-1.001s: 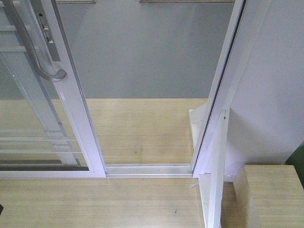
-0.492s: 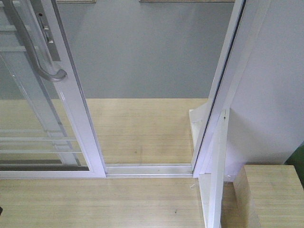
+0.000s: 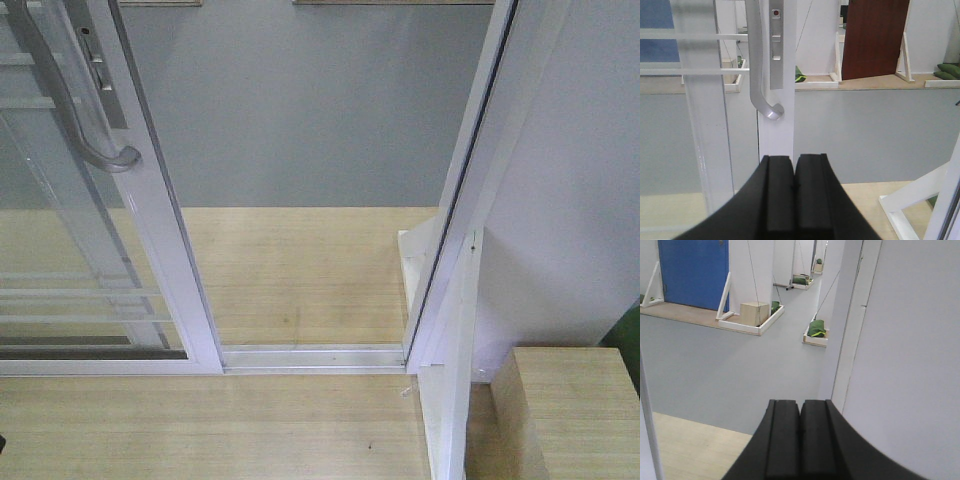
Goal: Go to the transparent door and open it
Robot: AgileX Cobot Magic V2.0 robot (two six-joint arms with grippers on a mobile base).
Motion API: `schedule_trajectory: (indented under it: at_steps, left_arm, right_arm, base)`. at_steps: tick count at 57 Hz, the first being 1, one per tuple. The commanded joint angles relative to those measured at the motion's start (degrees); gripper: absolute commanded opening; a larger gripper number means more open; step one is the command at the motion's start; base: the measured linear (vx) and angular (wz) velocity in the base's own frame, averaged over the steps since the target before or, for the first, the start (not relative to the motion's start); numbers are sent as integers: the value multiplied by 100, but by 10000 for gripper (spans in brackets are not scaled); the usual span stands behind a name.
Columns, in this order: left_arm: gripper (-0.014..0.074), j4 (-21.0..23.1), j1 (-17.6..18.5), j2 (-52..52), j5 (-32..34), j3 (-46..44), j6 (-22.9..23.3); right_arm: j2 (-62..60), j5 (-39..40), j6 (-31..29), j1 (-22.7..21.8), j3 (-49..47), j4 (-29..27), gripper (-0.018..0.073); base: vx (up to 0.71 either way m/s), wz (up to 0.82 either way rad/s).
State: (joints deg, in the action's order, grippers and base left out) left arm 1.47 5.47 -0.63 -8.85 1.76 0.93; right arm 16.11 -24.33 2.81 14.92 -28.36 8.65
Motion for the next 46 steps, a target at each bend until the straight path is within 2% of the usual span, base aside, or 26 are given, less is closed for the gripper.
schedule_trajectory:
  at_steps: [1,8,12,16,21,29,38,46]
  left_arm:
    - [3,36,30,-75,461,69,48]
    - [3,36,30,-75,461,69,48]
    - [3,36,30,-75,461,69,48]
    - [3,36,30,-75,461,69,48]
    - [3,36,30,-75,461,69,48]
    - [3,36,30,-75,461,69,48]
    - [3,36,30,-83,472,64,48]
    - [3,36,30,-83,478,64,48]
  right_arm:
    - [47,557,-281,-23,-161,-331,1]
    - [7,783,-1153,-23,219,-937,1]
    - [-149,1027,-1255,-23,655,-986,1]
    - [-419,1241,-1147,-23,1141,-938,1]
    - [-956,1479,-739,-23,1781,-865,1]
    - [-1747,1503,-178,-23,2461,-865,1]
    - [-1761,1925,320,-27,3040,-776,1]
    - [-1761,2023,256,-27,3032,-748,1]
  base:
    - [0,0]
    - [0,0]
    - [0,0]
    - [0,0]
    - [0,0]
    - [0,0]
    - [0,0]
    - [0,0]
